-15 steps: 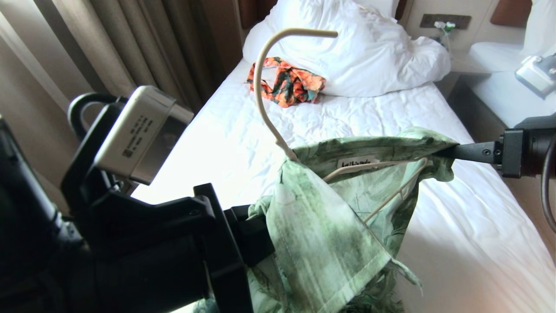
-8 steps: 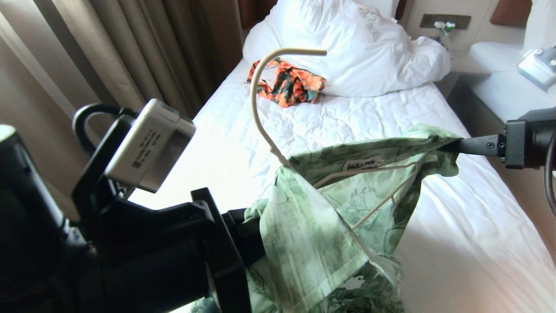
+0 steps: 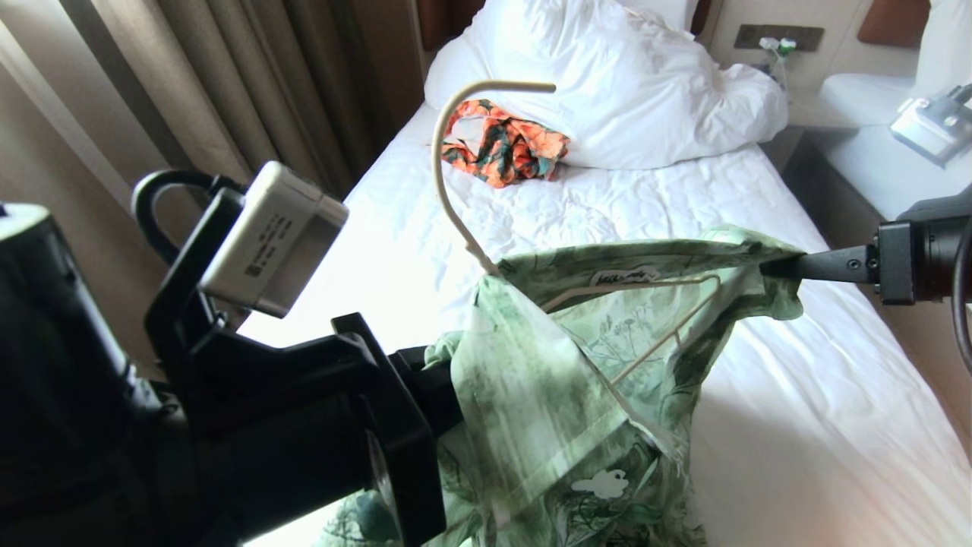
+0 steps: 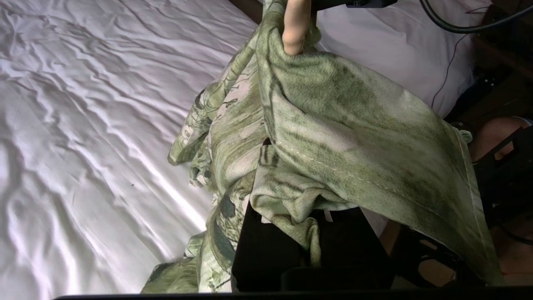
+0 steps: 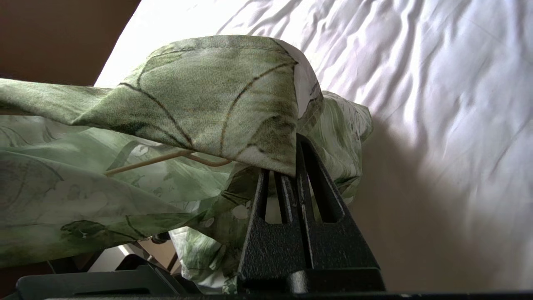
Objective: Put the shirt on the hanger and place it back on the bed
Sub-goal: Hook the other side of the shirt onto the hanger
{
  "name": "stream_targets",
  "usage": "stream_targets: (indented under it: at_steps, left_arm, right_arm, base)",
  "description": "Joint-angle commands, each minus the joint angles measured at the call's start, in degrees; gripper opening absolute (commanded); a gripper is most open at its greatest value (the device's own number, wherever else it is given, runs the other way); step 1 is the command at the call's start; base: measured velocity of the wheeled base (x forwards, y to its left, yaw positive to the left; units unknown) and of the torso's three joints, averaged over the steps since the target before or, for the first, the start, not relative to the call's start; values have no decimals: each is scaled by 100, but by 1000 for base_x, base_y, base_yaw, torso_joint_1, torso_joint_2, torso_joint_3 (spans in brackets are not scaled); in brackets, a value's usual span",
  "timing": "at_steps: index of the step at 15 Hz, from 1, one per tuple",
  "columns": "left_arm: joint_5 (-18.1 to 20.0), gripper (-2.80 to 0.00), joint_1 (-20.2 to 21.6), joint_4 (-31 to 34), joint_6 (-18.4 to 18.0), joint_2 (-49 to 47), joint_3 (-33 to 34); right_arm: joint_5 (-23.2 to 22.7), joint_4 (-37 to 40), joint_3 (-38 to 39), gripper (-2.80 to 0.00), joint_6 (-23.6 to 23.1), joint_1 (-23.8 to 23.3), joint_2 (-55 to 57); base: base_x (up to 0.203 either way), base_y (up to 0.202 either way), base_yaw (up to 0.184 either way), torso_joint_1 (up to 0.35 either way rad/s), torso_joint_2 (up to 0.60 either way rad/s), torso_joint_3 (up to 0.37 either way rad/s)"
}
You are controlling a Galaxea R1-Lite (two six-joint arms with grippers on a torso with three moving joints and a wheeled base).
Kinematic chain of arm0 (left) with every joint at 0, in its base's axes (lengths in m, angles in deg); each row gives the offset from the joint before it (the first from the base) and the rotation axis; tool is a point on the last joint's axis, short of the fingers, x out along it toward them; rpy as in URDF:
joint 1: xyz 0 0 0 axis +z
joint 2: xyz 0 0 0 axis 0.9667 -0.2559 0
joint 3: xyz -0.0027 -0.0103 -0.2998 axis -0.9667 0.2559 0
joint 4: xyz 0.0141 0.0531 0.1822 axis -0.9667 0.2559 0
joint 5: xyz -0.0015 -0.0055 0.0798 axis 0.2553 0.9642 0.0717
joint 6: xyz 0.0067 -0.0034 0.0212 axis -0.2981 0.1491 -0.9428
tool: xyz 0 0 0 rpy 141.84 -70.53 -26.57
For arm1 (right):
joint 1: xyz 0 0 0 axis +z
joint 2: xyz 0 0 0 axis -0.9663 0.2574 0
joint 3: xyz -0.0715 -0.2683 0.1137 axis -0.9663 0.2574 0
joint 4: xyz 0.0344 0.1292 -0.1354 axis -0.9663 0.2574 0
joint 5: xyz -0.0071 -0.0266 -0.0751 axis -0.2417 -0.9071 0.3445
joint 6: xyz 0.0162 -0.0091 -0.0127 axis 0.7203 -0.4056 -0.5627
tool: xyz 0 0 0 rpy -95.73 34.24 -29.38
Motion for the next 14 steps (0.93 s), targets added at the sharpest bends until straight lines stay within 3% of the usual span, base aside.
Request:
stream_targets:
  at_steps: [1, 4, 9, 14]
  left_arm:
    - [-45, -280, -1, -18, -43, -140, -6]
    - [-184, -280, 8, -349, -301, -308, -6]
    - [-192, -280, 8, -627, -251, -446, 2]
    - [-176, -280, 0, -2128, -148, -901, 187]
  right_arm:
    - [-21, 167, -44, -280, -16, 51, -11]
    - [-25, 948, -376, -280, -180, 91, -212]
    - [-61, 973, -474, -280, -293, 157, -274]
    - [-417, 558, -875, -280, -112, 495, -204]
  base:
    - [0, 0, 0, 0, 0, 0]
    - [0, 0, 0, 0, 0, 0]
    - [0, 0, 0, 0, 0, 0]
    - [0, 0, 0, 0, 0, 0]
